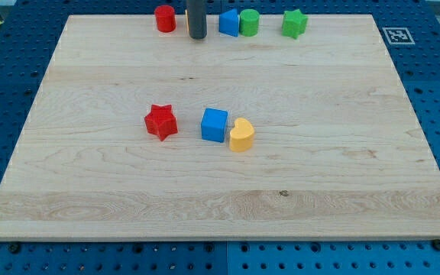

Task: Move the yellow heart close to the blue cube

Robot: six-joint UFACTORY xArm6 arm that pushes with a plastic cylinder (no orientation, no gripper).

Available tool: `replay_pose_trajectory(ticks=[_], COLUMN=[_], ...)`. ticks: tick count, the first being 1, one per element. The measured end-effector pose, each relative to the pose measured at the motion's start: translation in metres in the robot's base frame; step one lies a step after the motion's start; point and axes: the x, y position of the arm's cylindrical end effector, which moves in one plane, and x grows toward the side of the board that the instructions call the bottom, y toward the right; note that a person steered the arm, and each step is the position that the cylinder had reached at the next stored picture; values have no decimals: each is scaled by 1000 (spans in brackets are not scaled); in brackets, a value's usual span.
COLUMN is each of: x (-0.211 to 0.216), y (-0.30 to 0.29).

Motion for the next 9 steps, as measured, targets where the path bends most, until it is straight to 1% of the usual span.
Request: replay_pose_trajectory(ticks=[1, 2, 4, 5, 6, 7, 8, 9], x=[4, 39, 125, 161, 229, 292, 325, 330], y=[5, 22, 114, 166, 188, 192, 170, 125])
